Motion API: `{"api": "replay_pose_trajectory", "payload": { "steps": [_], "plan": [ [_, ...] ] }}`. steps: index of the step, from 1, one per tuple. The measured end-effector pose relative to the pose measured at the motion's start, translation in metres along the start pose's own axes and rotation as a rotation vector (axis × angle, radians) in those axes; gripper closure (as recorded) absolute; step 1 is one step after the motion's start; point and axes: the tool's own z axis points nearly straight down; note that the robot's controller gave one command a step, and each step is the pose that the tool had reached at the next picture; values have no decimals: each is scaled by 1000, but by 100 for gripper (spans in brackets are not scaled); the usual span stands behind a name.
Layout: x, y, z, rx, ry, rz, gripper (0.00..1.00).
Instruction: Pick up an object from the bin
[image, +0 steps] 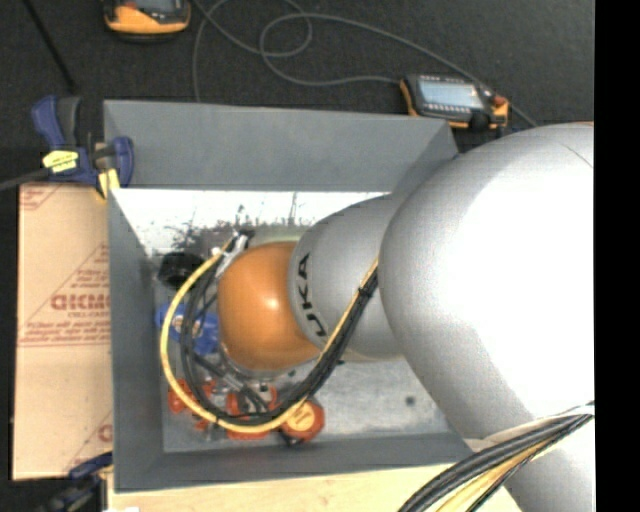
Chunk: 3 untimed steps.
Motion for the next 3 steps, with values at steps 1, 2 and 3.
{"api": "replay_pose_trajectory", "payload": {
  "steps": [1,2,3],
  "plan": [
    [-2,-9,0,1,0,16,100],
    [-32,3,-13,4,3,8,100],
    [-6,2,-76,7,8,0,100]
  ]
}}
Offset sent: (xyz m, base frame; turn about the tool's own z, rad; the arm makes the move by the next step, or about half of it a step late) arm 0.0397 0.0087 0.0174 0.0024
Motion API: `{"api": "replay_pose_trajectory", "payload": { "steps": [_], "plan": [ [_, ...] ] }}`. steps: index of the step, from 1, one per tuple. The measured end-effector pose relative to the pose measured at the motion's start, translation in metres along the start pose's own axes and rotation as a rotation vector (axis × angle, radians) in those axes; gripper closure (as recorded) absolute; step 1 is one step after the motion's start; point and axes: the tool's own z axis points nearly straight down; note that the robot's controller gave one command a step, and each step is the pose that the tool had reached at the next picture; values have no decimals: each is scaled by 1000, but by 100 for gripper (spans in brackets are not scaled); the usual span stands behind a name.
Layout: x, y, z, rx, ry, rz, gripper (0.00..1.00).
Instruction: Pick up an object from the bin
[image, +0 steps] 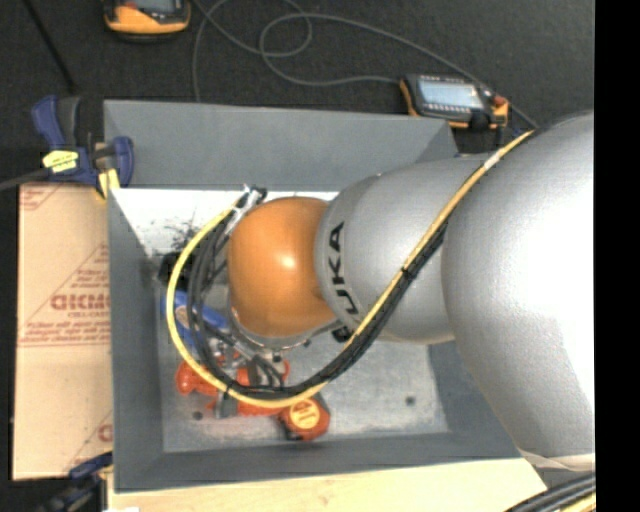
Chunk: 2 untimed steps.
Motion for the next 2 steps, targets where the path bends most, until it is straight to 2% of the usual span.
{"api": "replay_pose_trajectory", "payload": {
  "steps": [1,2],
  "plan": [
    [5,11,21,-6,-18,-23,100],
    [14,7,3,3,6,-21,100]
  ]
}}
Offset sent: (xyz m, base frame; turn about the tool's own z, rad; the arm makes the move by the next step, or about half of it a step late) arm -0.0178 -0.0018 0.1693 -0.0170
